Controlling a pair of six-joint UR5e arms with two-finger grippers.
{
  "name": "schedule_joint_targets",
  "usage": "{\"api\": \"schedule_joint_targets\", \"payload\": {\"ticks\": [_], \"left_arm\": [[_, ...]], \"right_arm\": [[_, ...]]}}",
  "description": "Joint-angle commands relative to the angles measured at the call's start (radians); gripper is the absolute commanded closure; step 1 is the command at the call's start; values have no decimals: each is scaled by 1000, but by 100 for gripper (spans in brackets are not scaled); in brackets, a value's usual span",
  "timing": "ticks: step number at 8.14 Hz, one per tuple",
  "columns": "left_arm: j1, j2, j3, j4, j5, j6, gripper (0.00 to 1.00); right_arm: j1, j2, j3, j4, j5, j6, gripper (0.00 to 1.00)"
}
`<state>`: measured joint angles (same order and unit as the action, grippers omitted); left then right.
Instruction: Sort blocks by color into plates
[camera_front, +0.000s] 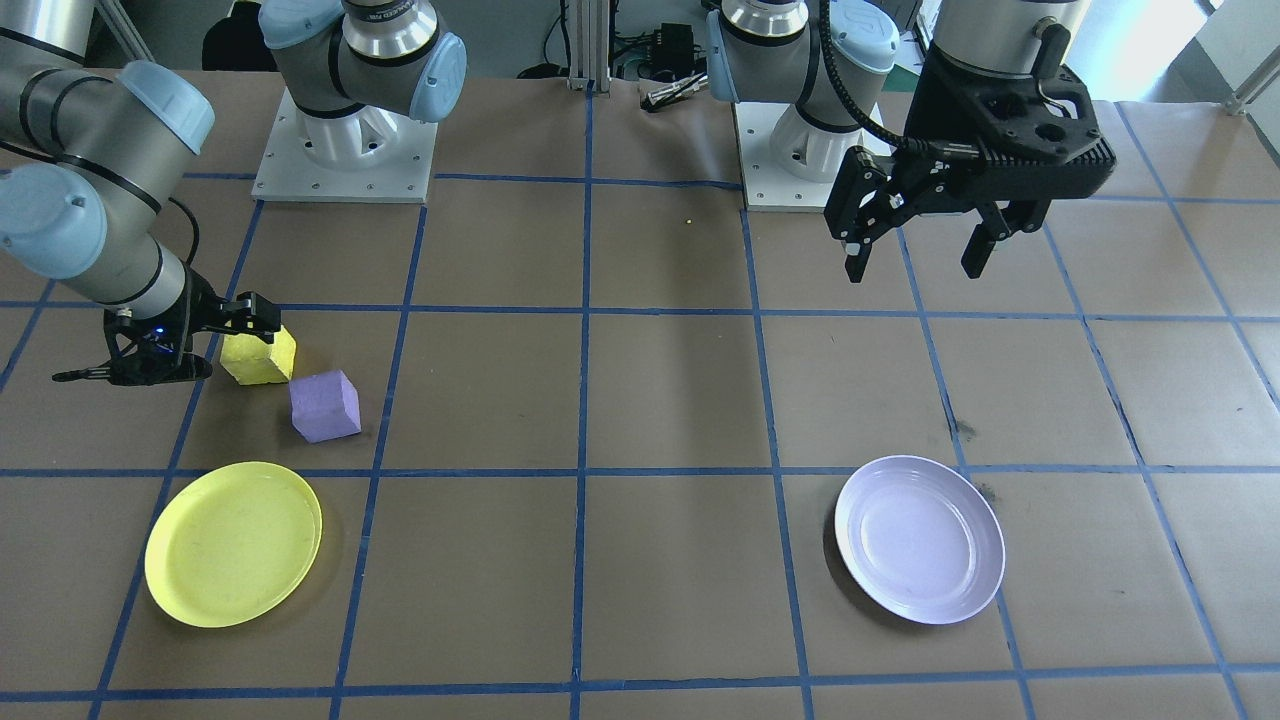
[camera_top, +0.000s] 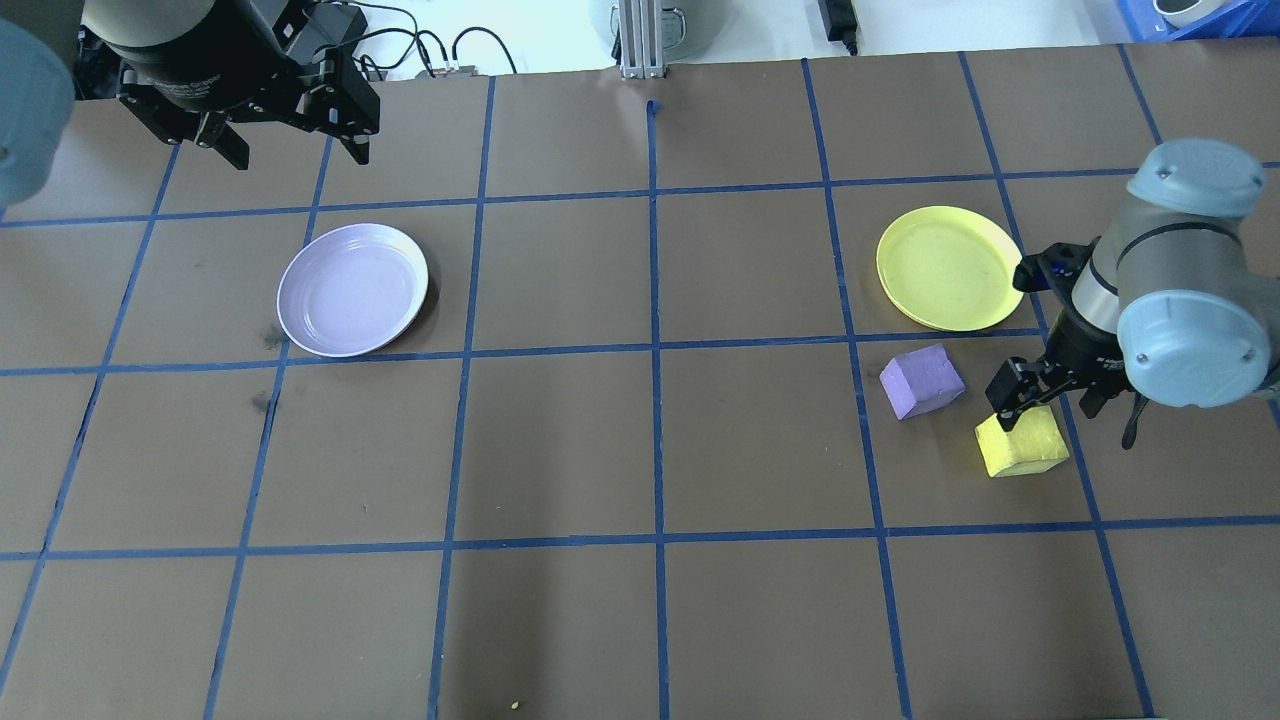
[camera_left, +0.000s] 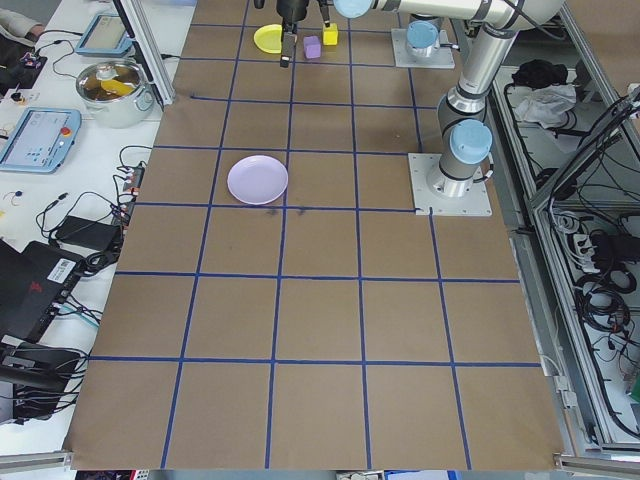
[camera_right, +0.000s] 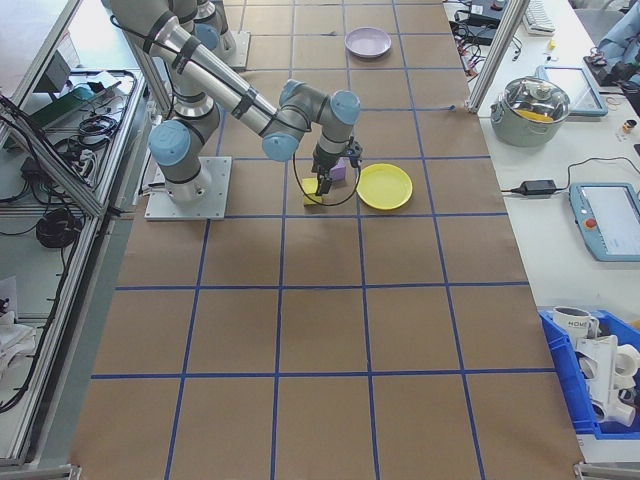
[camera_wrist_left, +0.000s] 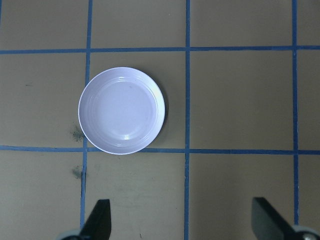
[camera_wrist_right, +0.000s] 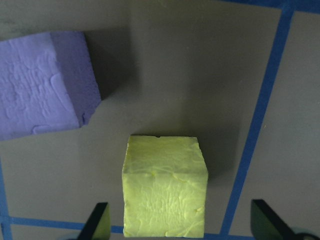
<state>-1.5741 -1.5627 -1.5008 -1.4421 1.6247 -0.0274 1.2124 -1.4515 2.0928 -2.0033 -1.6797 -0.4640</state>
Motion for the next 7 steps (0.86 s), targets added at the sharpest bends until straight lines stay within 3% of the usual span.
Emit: {"api": "schedule_joint_targets", "payload": {"ticks": [1, 2, 3, 4, 5, 6, 7], "left_arm": [[-1, -13, -1, -3, -2, 1, 0], [0, -11, -4, -7, 7, 10, 0], [0, -16, -4, -9, 9, 11, 0], [0, -26, -4, -8, 4, 11, 0], [0, -31, -4, -6, 3, 9, 0], [0, -22, -6, -20, 12, 12, 0], [0, -20, -6, -27, 12, 12, 0]], "right_arm": [[-5, 92, 33, -40, -25, -1, 0], [-5, 94, 30, -52, -25, 2, 12], [-5, 94, 29, -49, -26, 17, 49], [-5, 92, 24, -42, -28, 42, 71], [-4, 88, -2, -34, -25, 74, 73], [-5, 86, -61, 38, -23, 77, 75], [1, 85, -189, 163, -15, 83, 75]]}}
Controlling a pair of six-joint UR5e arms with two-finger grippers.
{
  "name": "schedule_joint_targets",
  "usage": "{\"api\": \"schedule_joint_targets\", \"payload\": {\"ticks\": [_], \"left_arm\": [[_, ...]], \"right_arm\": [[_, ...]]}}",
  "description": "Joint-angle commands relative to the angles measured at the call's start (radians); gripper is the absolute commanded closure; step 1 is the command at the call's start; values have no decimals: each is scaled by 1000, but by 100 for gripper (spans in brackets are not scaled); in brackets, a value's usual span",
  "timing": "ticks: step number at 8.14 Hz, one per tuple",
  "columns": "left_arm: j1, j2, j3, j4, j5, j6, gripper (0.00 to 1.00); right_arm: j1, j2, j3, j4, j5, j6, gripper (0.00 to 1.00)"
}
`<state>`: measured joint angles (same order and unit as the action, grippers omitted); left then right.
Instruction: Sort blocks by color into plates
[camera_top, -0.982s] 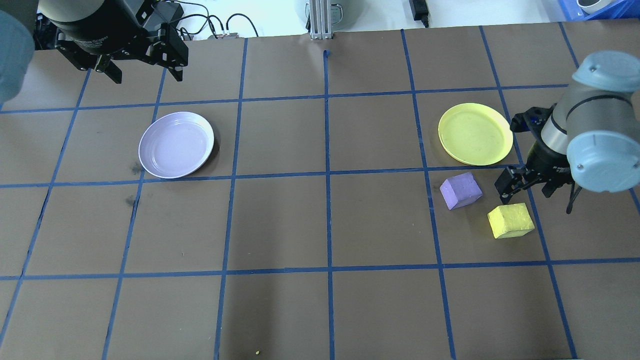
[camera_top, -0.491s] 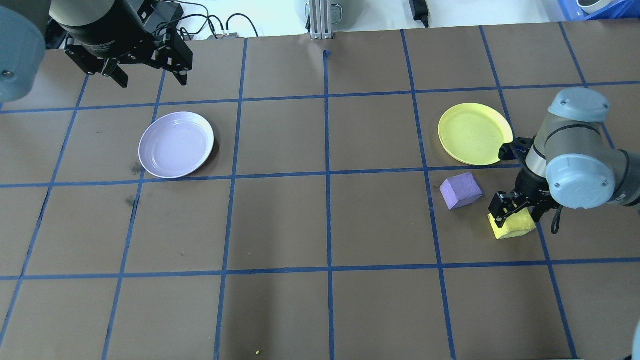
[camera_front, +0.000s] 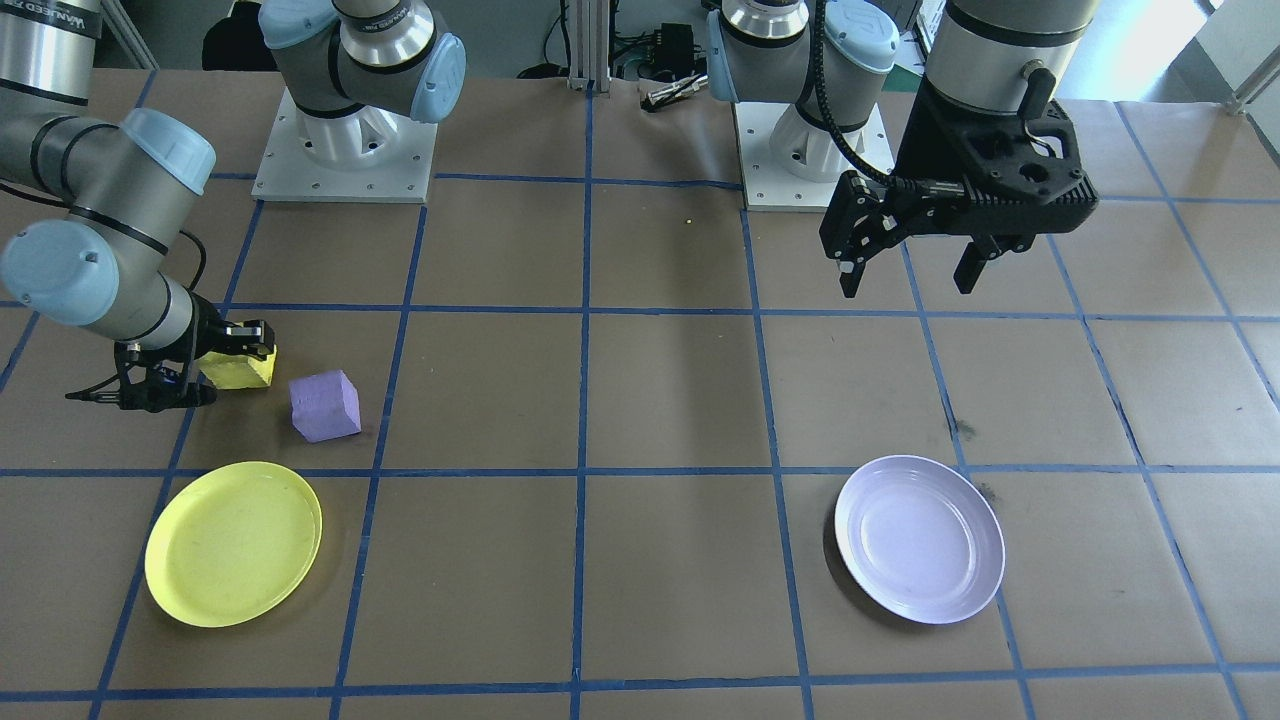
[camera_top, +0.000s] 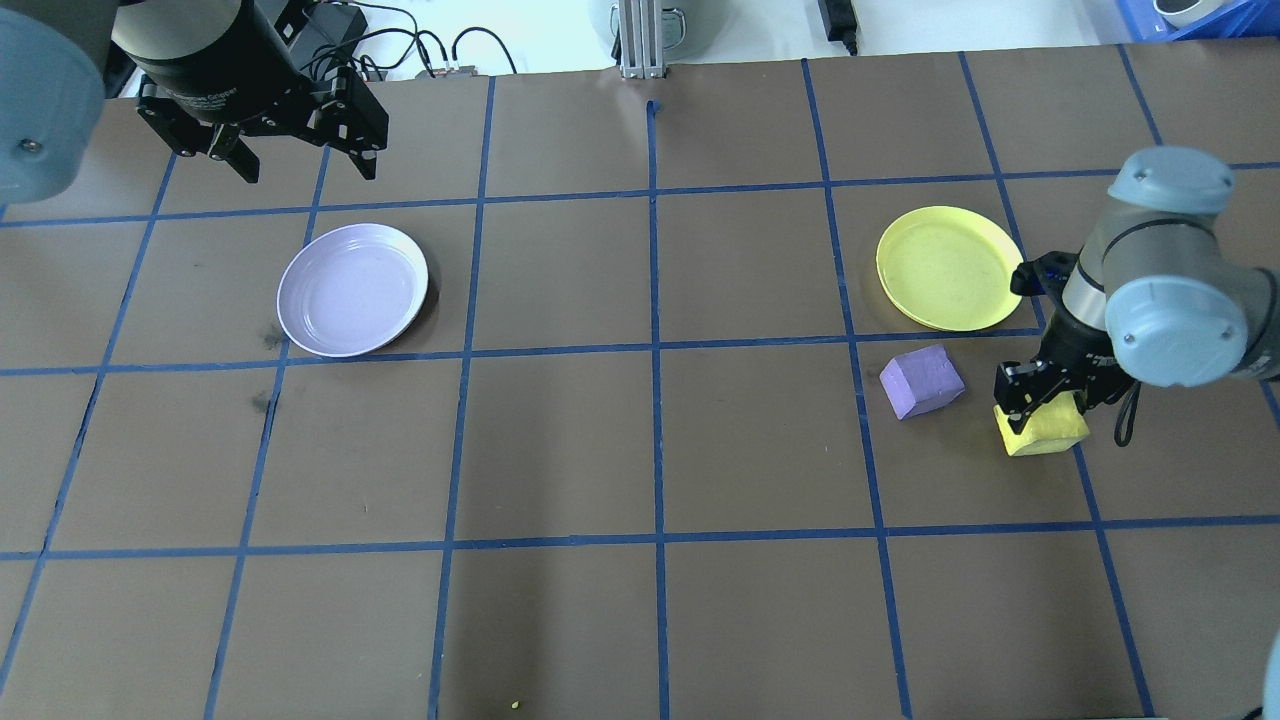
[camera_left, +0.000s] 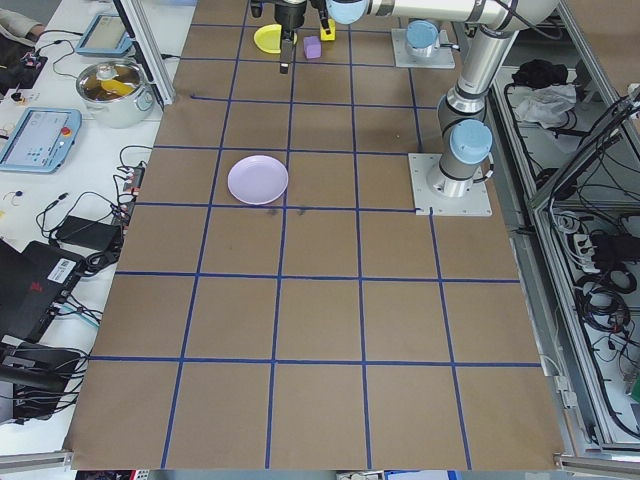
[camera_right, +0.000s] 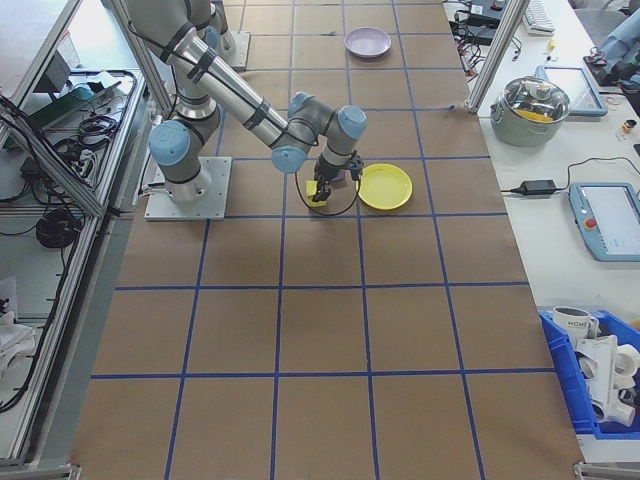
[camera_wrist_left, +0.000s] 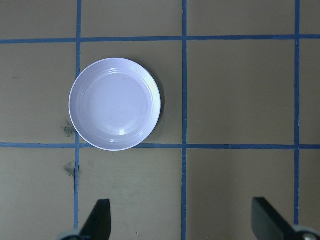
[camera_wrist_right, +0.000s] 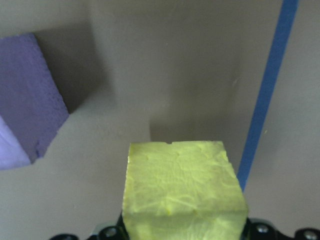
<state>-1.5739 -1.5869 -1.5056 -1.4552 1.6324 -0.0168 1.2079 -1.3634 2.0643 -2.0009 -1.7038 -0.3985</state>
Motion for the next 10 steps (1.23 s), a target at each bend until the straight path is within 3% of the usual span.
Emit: {"api": "schedule_joint_targets", "payload": {"ticks": [1, 2, 4, 6, 7, 8, 10], "left_arm": [[0, -10, -1, -5, 4, 3, 0], [2, -13, 1, -1, 0, 3, 0], [2, -18, 1, 1, 1, 3, 0], [2, -21, 1, 1, 0, 0, 0], [2, -21, 1, 1, 0, 0, 0], [2, -21, 1, 1, -2, 0, 0], [2, -22, -1, 1, 0, 1, 0]], "right_arm": [[18, 22, -306, 272, 27, 83, 74], [54, 94, -438, 296, 50, 119, 73], [152, 260, -599, 277, 50, 158, 67], [176, 341, -630, 216, 50, 152, 65], [177, 386, -627, 141, 44, 155, 56], [179, 383, -621, 142, 39, 152, 25], [180, 363, -619, 192, 52, 145, 0]]}}
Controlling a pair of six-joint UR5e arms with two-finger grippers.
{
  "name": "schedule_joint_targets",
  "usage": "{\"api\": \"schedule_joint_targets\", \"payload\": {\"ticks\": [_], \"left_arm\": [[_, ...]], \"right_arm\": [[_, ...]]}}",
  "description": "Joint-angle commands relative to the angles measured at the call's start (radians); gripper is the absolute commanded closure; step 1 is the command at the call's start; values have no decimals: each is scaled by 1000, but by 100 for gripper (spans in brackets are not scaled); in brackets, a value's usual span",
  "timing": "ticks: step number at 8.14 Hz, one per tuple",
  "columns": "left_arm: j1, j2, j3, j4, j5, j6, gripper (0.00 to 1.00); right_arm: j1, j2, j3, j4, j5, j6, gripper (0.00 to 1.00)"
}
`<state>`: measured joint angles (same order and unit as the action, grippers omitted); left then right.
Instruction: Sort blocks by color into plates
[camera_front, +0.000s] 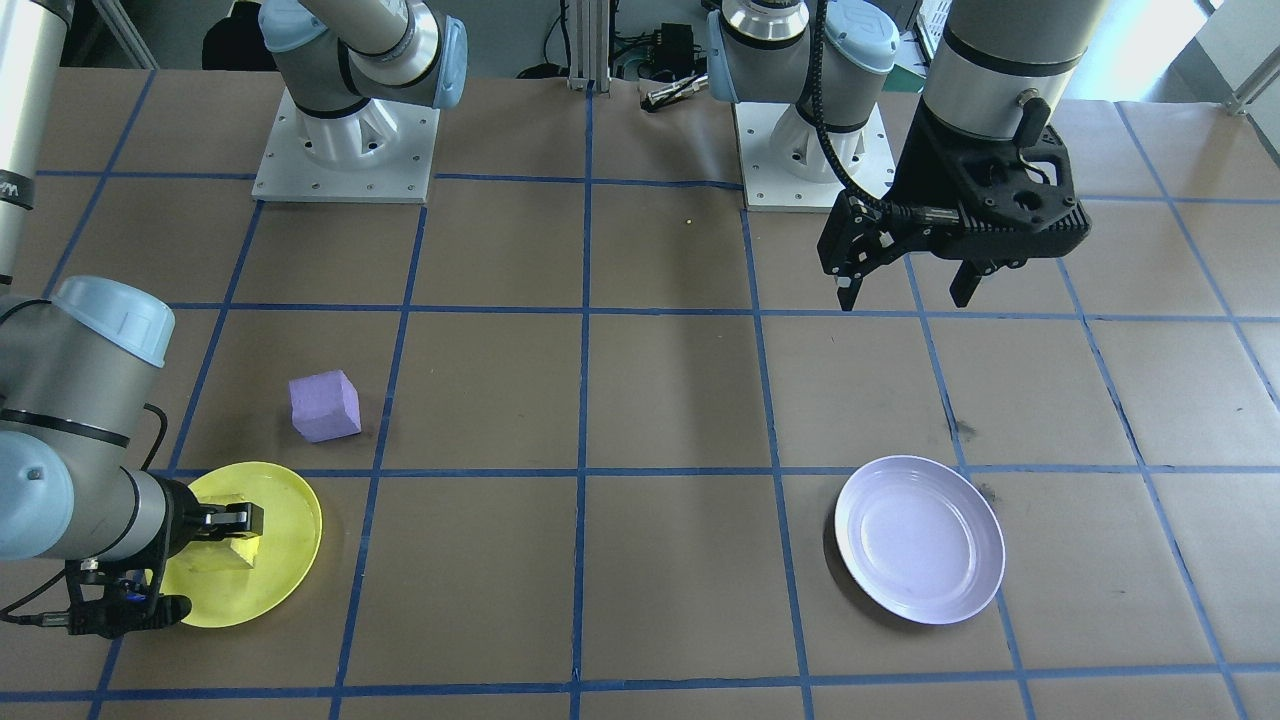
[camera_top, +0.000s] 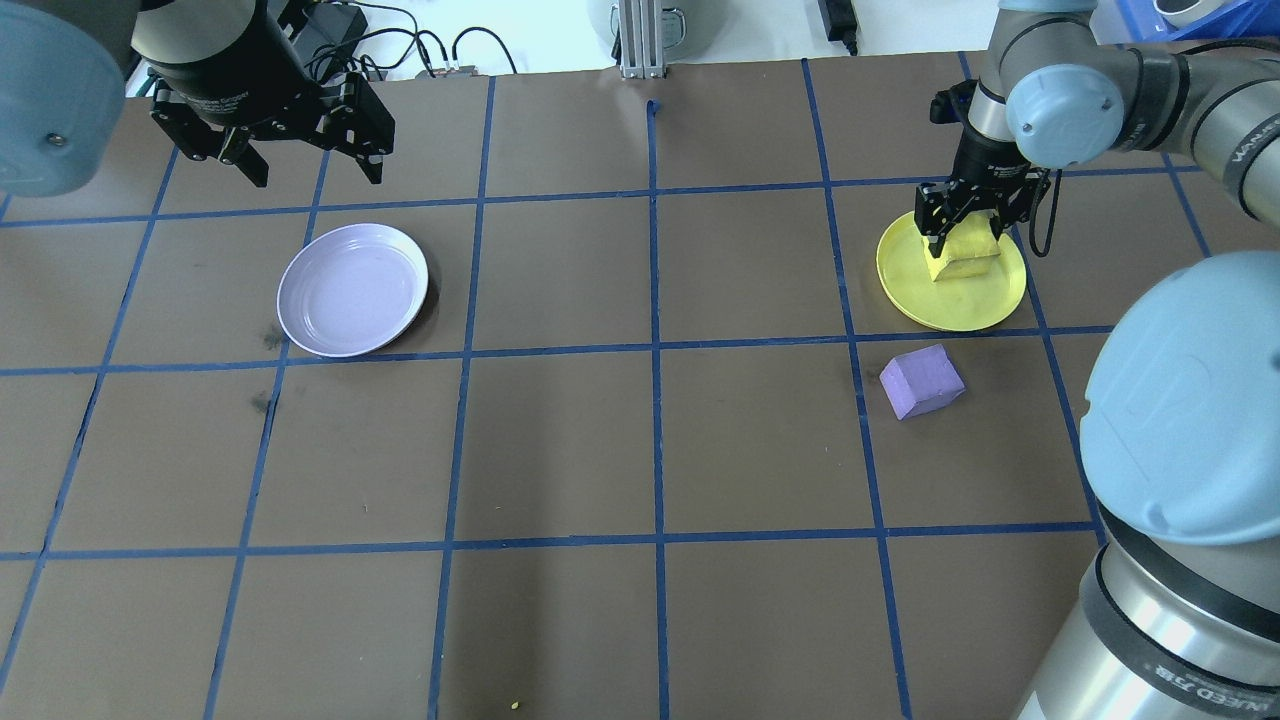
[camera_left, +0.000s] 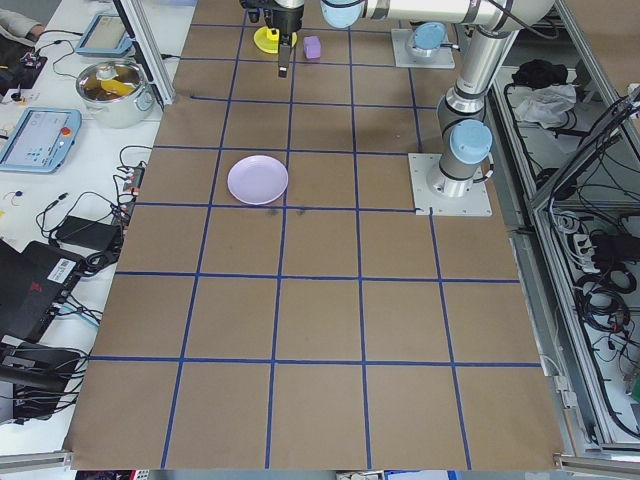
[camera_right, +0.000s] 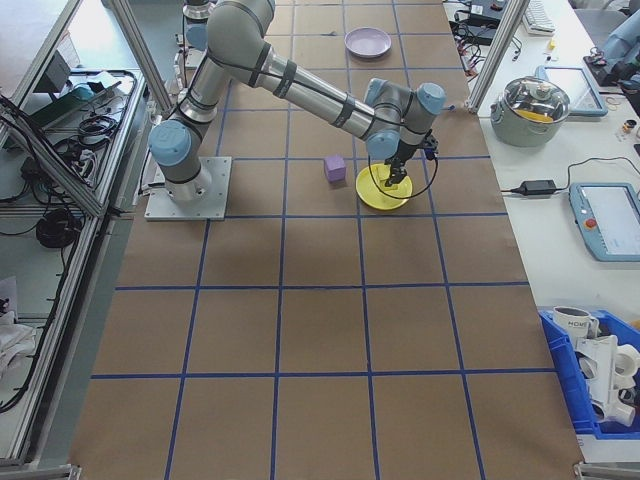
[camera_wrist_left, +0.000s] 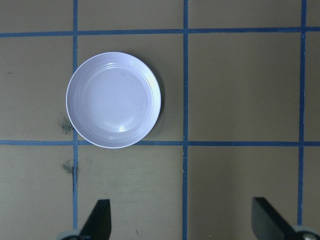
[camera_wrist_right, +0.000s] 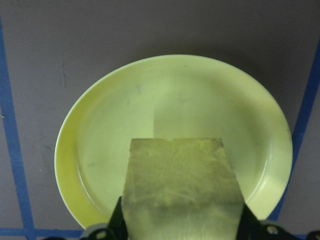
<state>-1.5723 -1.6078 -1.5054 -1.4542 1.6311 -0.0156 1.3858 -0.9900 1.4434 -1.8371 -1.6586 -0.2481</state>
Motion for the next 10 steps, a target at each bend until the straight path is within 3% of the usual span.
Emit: {"api": "schedule_joint_targets", "payload": {"ticks": [1, 3, 4, 5, 7, 9, 10], "left_arm": [[0, -1, -1, 0, 1, -1, 0], [0, -1, -1, 0, -2, -6, 0], [0, -4, -1, 0, 1, -12, 0], [0, -4, 2, 0, -7, -11, 0], [0, -11, 4, 0, -4, -12, 0], [0, -20, 4, 8, -5, -12, 0], [0, -23, 1, 20, -4, -12, 0]], "right_arm": [[19, -44, 3, 35, 5, -7, 0], [57, -129, 70, 123, 40, -11, 0], [74, -195, 188, 105, 36, -86, 0], [75, -237, 310, -15, 25, -183, 0], [73, -254, 472, -182, 4, -244, 0], [70, -246, 537, -247, 3, -240, 2], [70, -248, 538, -251, 2, -228, 48]]}}
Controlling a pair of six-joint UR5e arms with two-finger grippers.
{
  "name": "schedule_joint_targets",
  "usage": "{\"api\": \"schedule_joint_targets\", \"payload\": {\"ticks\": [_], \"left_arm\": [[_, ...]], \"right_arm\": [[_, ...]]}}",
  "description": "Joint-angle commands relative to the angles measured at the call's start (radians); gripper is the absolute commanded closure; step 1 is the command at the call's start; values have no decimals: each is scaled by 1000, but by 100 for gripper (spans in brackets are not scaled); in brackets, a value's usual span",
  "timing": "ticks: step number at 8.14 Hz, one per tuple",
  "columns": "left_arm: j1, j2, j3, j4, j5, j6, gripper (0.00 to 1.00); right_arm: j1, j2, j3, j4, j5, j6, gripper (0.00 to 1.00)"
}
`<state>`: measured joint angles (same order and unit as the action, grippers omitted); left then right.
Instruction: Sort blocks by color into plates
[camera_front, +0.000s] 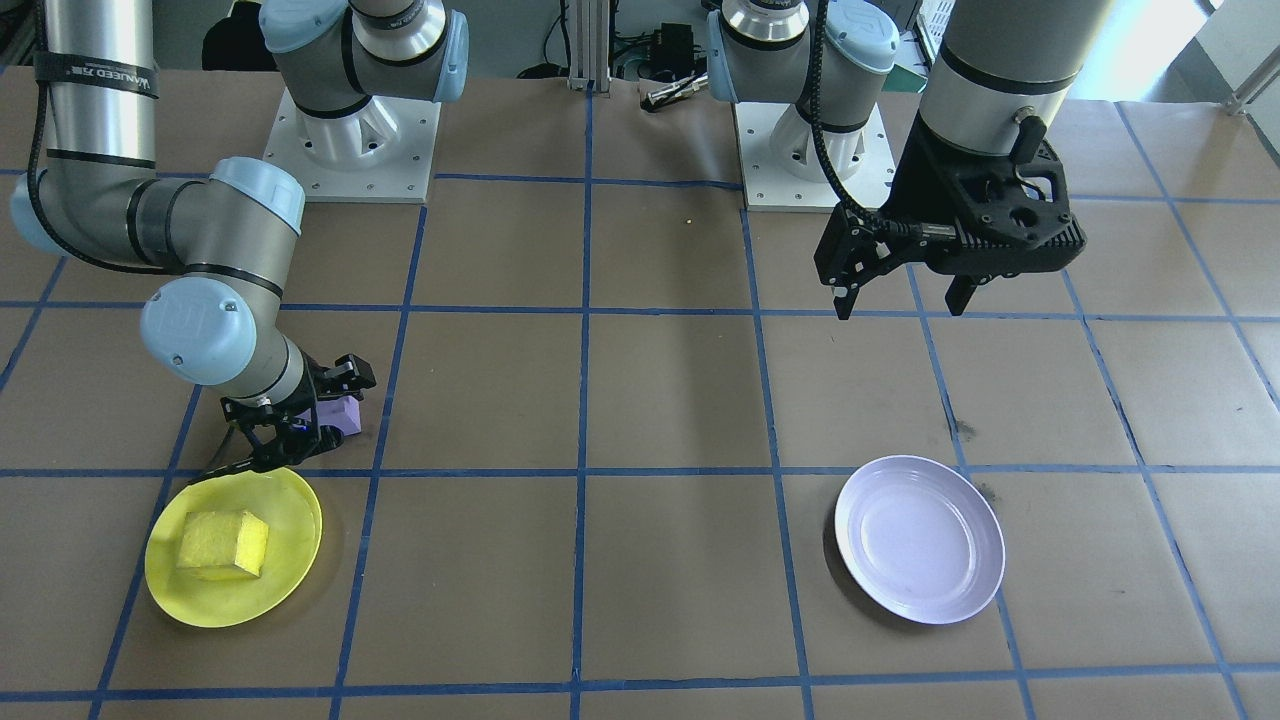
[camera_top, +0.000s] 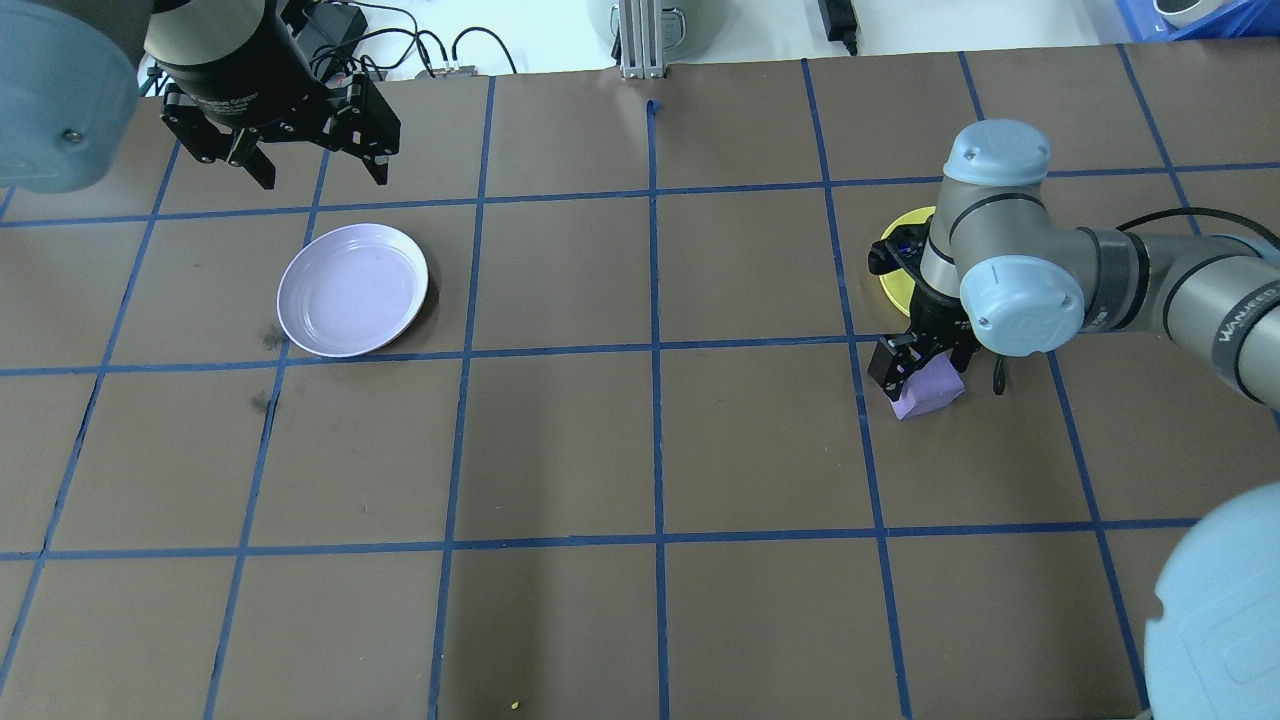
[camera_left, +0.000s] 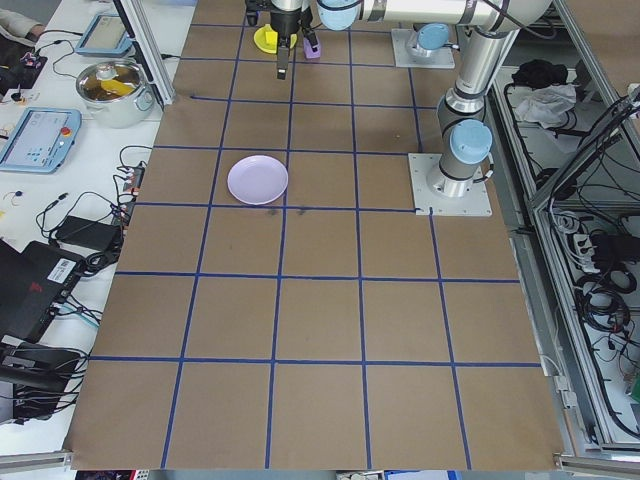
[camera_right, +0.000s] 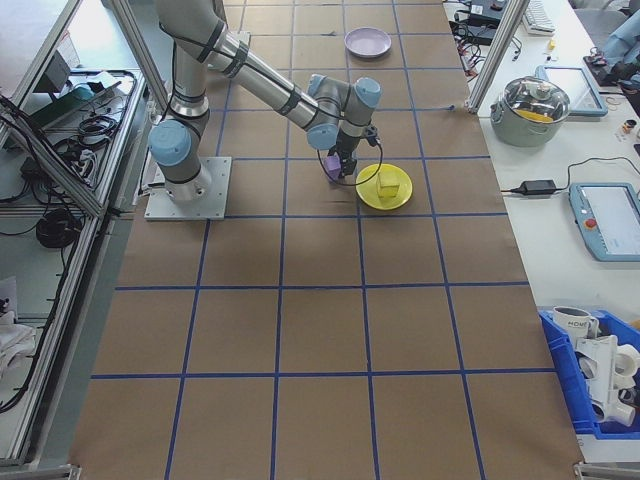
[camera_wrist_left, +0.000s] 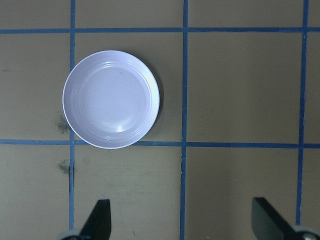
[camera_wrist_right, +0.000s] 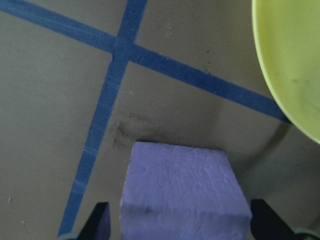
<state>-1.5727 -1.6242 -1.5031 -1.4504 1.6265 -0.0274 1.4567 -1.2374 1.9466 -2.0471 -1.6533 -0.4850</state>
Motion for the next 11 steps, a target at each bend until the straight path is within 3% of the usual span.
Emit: {"api": "schedule_joint_targets", "payload": {"ticks": [1, 3, 5, 7, 9, 11], "left_arm": [[0, -5, 0, 16, 1, 0, 0], [0, -8, -2, 16, -2, -2, 0], [0, -6, 0, 16, 3, 1, 0], [0, -9, -2, 22, 4, 0, 0], [0, -11, -2, 21, 6, 1, 0], [0, -17, 0, 24, 7, 12, 0]], "right_arm": [[-1, -8, 29, -27, -6, 52, 92], [11, -74, 23, -1, 15, 243, 97], [112, -117, -6, 38, 88, 453, 93], [296, -93, -55, 33, 95, 711, 88], [460, -47, -118, -8, 174, 957, 87], [600, 89, -237, -71, 178, 1151, 84]]}}
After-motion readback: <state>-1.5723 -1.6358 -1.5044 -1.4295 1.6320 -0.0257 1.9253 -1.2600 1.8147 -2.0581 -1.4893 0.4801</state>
